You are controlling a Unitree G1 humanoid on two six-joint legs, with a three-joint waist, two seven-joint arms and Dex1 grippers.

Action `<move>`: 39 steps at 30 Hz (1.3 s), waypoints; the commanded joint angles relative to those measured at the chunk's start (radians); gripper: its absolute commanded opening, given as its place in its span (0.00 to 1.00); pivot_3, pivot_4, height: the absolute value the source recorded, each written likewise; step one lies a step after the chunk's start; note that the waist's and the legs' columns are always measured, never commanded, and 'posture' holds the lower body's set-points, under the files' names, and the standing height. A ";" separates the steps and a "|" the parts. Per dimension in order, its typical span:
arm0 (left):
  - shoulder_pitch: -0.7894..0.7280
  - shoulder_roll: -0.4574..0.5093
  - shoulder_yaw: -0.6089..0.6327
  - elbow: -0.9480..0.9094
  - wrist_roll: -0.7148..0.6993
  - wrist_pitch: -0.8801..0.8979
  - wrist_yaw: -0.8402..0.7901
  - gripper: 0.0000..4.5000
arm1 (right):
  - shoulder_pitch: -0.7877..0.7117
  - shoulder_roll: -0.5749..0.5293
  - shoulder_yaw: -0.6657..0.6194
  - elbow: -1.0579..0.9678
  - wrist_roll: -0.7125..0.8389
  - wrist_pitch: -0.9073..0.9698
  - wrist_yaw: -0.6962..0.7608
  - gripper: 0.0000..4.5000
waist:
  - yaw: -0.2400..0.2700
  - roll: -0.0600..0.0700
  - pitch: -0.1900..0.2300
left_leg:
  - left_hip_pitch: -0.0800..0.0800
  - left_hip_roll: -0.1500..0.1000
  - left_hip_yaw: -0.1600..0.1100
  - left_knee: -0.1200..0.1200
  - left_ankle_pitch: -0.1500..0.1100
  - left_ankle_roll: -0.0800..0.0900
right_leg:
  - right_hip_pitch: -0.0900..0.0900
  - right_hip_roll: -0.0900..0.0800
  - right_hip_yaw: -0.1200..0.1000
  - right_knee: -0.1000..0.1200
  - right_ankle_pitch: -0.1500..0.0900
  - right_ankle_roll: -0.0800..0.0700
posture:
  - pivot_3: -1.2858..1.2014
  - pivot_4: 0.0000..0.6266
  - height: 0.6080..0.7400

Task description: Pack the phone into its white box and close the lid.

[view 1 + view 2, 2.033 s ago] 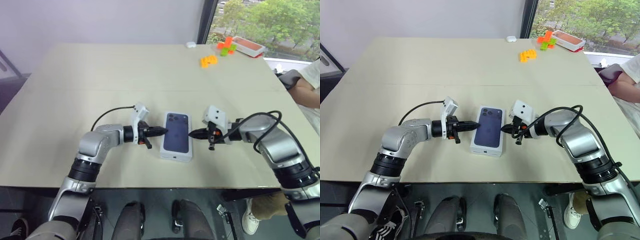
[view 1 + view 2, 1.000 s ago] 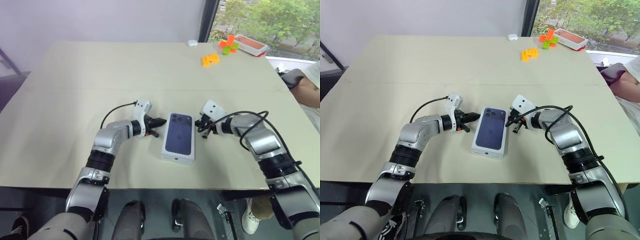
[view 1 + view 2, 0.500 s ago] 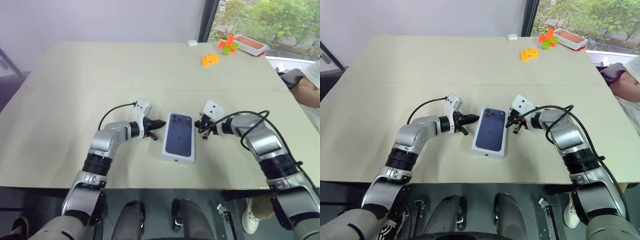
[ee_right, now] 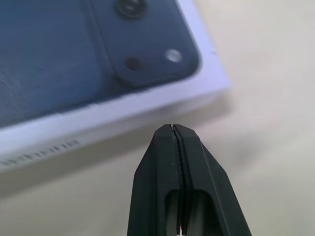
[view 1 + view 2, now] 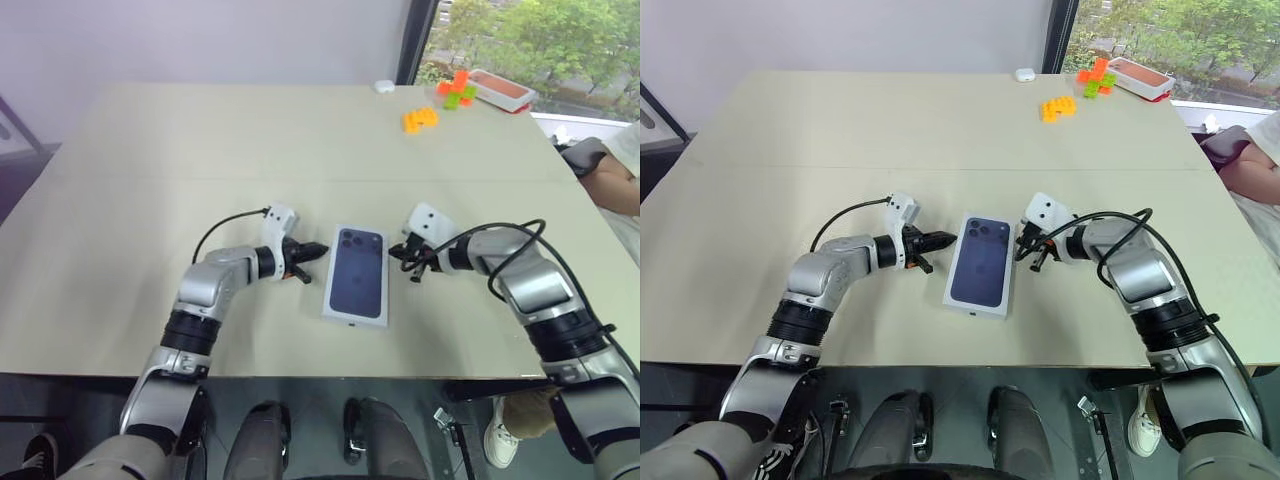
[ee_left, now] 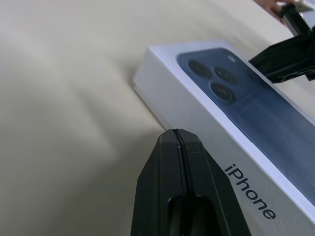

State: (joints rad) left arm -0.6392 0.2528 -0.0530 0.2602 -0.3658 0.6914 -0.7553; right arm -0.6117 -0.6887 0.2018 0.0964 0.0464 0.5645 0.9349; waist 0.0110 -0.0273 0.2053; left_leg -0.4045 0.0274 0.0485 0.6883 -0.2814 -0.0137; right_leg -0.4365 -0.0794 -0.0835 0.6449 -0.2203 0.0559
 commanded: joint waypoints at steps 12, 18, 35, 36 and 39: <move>-0.151 -0.113 -0.004 0.080 -0.034 -0.044 -0.033 0.00 | -0.064 0.090 -0.046 0.000 0.069 0.013 -0.010 0.01 | 0.001 0.000 0.000 | -0.003 -0.001 0.001 0.000 0.000 0.000 | -0.002 0.000 0.000 0.000 0.000 0.000 | 0.52 0.24 1.00; -0.074 0.007 -0.178 0.010 0.019 -0.009 -0.199 0.00 | 0.079 -0.030 0.029 -0.198 0.116 0.088 0.147 0.01 | 0.000 0.000 0.000 | -0.002 -0.001 0.001 -0.001 0.000 0.000 | -0.003 0.000 0.000 0.000 0.000 0.000 | 0.52 0.24 1.00; 0.019 0.222 0.014 -0.217 -0.083 0.033 -0.229 0.68 | 0.031 -0.005 -0.139 -0.197 0.301 0.179 0.111 0.43 | 0.000 0.000 0.000 | 0.003 0.003 0.000 -0.001 0.000 0.000 | 0.001 0.001 0.001 0.000 0.000 -0.001 | 0.52 0.24 1.00; 0.032 0.247 0.044 -0.223 -0.086 0.024 -0.230 0.77 | 0.030 -0.007 -0.150 -0.186 0.302 0.156 0.112 0.52 | 0.001 0.000 0.000 | 0.003 0.003 0.000 -0.002 0.000 0.000 | 0.001 0.002 0.001 -0.001 0.000 -0.001 | 0.52 0.24 1.00; 0.074 0.311 0.134 -0.231 -0.116 0.017 -0.238 1.00 | 0.036 -0.018 -0.171 -0.156 0.303 0.115 0.116 0.86 | -0.001 0.000 0.000 | 0.002 0.003 0.000 -0.003 0.000 0.000 | 0.000 0.001 0.001 -0.001 0.000 0.000 | 0.52 0.24 1.00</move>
State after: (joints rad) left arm -0.5718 0.5454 0.0233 0.0652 -0.4459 0.7192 -0.9887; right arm -0.5719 -0.6935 0.0641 -0.0586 0.3338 0.7036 1.0463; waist 0.0103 -0.0268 0.2054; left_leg -0.4045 0.0305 0.0491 0.6851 -0.2813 -0.0140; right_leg -0.4385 -0.0780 -0.0825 0.6440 -0.2205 0.0557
